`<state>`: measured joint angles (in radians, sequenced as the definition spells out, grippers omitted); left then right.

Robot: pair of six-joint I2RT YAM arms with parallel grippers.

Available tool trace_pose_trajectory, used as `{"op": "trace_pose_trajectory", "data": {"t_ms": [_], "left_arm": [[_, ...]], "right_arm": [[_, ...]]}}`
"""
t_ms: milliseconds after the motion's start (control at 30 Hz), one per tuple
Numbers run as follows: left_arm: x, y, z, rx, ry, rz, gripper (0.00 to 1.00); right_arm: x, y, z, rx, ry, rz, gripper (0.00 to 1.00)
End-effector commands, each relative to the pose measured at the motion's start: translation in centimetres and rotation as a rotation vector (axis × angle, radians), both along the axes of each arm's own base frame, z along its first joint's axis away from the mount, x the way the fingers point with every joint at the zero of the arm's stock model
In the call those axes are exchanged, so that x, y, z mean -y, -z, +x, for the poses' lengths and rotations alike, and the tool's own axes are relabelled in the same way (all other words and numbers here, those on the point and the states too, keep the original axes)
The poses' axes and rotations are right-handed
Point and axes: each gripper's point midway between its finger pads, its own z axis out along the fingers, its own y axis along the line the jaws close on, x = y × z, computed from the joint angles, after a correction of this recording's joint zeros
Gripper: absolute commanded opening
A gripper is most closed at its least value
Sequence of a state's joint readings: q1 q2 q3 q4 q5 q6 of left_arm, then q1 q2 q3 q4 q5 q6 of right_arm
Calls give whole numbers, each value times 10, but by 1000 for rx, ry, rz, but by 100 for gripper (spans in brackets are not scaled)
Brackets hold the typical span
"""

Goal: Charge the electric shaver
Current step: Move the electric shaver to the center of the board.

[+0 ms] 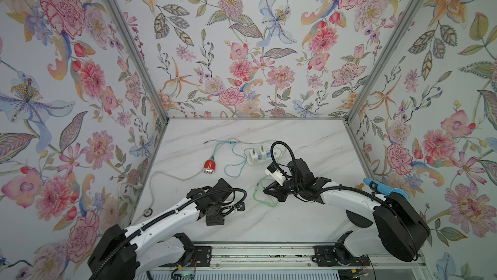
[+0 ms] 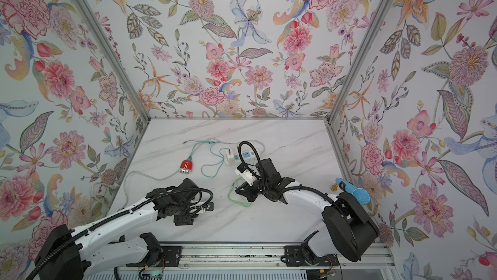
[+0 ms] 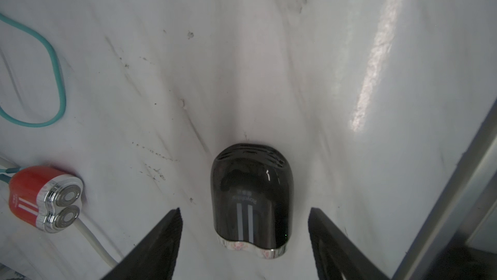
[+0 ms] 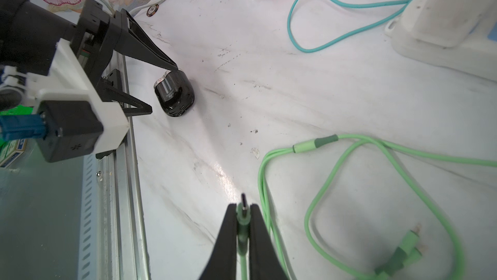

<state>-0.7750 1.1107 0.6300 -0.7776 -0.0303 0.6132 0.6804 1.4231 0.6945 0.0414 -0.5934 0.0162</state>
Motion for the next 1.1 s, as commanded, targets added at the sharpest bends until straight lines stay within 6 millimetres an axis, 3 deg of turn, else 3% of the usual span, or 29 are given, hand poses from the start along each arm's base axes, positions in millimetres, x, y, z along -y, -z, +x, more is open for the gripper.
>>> {"op": "trace_pose_trajectory", "data": {"t_ms": [0,233,633,767,900,1067], "left_arm": [[-8,9,-9,-42,55,62,79],[-7,17,0,-35,21,75,80],[-18,35,-6,-88,-40,82,76],[-6,32,0,-87,-58,35,66],[8,28,5,-93,-61,-9,38],[34,13,17,-67,-48,-89,39]], "right_arm": [[-6,-6,2,-1,-14,15,0],[-8,-3,3,-14,-23,18,0],[-8,-4,5,-38,-29,23,0],[-6,-2,7,-45,-19,20,0],[-7,-1,10,-49,-17,16,0],[-5,-1,11,-50,-8,2,0]]}}
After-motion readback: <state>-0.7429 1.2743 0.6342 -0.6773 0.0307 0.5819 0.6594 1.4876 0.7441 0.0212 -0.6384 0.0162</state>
